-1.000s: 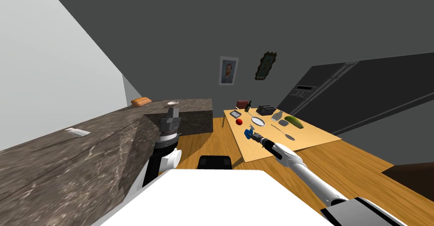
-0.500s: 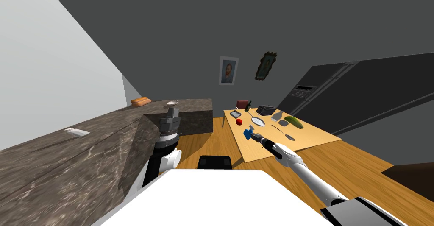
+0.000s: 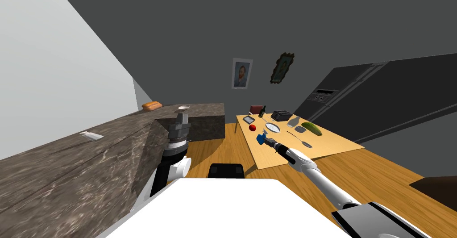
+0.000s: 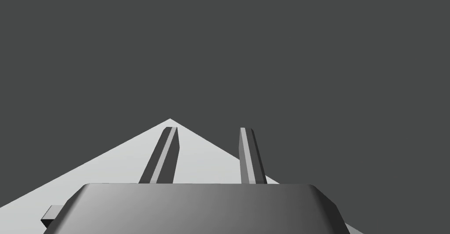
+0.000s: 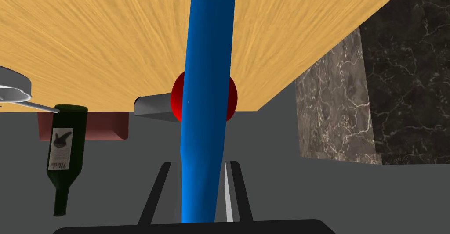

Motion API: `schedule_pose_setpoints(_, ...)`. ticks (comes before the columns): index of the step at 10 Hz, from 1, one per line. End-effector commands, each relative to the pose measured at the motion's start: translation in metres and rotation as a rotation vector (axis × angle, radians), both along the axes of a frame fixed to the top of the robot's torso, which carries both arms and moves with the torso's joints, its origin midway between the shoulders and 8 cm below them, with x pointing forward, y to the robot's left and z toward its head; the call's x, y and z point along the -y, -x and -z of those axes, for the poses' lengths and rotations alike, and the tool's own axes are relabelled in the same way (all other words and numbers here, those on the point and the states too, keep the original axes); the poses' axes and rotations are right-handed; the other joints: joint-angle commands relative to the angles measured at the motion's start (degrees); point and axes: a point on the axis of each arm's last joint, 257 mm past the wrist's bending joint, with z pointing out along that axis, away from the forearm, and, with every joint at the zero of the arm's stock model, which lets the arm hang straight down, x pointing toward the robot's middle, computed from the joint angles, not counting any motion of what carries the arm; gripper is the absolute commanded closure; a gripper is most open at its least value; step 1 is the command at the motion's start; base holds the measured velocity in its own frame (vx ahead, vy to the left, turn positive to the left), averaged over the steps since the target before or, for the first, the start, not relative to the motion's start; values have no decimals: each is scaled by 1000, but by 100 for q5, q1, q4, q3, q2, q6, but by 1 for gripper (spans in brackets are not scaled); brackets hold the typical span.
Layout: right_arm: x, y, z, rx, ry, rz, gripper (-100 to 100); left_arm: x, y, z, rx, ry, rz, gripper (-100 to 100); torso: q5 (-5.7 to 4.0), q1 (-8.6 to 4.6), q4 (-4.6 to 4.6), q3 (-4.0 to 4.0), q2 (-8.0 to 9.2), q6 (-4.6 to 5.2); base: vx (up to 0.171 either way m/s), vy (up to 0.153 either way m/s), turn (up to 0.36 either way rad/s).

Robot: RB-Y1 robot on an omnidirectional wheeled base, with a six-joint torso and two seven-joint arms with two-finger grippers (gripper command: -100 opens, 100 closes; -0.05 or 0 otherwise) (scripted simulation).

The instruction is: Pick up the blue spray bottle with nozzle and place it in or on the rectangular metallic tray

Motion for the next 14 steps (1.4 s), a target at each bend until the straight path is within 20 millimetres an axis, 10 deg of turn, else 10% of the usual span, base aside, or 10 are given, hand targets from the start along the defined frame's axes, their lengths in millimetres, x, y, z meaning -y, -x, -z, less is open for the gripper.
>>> schedule_pose_setpoints(1, 9, -18, -15, 36, -1, 32, 100, 0, 0, 0, 0, 0, 0, 0, 0, 0, 0, 0, 0, 0, -103, 29, 121)
schedule_pose_setpoints(6, 47, -56, -70, 119, -5, 110, 100, 0, 0, 0, 0, 0, 0, 0, 10, -2, 0, -19, -41, -2, 10, 5, 148)
schedule_pose_setpoints(14, 92, -50, -104, 110, 4, 154, 100, 0, 0, 0, 0, 0, 0, 0, 4, -19, -21, -64, -113, -7, 187, -28, 103)
